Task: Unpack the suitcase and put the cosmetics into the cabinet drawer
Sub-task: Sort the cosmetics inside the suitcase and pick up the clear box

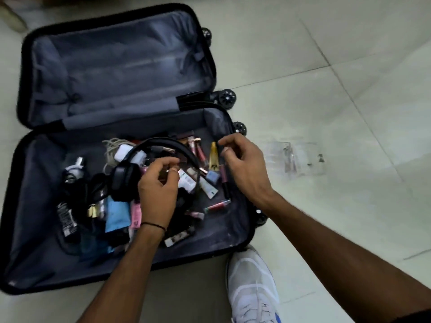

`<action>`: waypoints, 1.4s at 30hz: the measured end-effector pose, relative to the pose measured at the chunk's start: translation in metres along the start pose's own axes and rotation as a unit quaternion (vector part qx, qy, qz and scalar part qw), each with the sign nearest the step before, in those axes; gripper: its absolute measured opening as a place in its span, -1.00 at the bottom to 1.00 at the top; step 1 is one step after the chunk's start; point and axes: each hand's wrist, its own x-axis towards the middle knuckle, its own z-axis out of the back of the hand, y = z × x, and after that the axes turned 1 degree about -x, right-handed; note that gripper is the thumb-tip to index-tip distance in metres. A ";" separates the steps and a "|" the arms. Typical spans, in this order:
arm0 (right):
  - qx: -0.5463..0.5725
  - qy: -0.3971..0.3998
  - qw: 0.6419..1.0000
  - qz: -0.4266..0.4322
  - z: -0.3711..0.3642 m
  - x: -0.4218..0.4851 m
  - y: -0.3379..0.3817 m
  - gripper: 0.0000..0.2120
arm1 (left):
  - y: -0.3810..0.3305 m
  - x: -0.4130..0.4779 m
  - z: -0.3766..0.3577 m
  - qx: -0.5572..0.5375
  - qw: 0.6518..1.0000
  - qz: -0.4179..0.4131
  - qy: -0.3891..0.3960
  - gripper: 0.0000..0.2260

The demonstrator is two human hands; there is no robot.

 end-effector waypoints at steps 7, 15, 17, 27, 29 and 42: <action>-0.175 0.103 0.979 -0.023 -0.038 0.015 -0.005 -0.84 | 0.039 -0.010 0.037 0.094 0.987 0.107 0.077 -0.91; -0.181 0.175 0.966 -0.062 -0.057 0.014 -0.014 -0.78 | 0.046 -0.019 0.044 0.064 0.981 0.131 0.129 -0.86; -0.170 0.188 0.965 -0.071 -0.061 0.010 -0.017 -0.76 | 0.048 -0.021 0.045 0.057 0.979 0.144 0.133 -0.85; -0.157 0.207 0.966 0.006 -0.071 0.015 -0.004 -0.89 | 0.038 -0.026 0.048 -0.041 0.992 0.116 0.008 -0.85; -0.138 0.228 0.964 0.020 -0.075 0.019 0.004 -0.90 | 0.033 -0.023 0.053 -0.043 0.992 0.107 -0.045 -0.85; 0.075 0.280 0.955 -0.064 -0.119 0.041 0.020 -0.76 | 0.042 -0.018 0.082 0.164 0.984 0.049 0.059 -0.31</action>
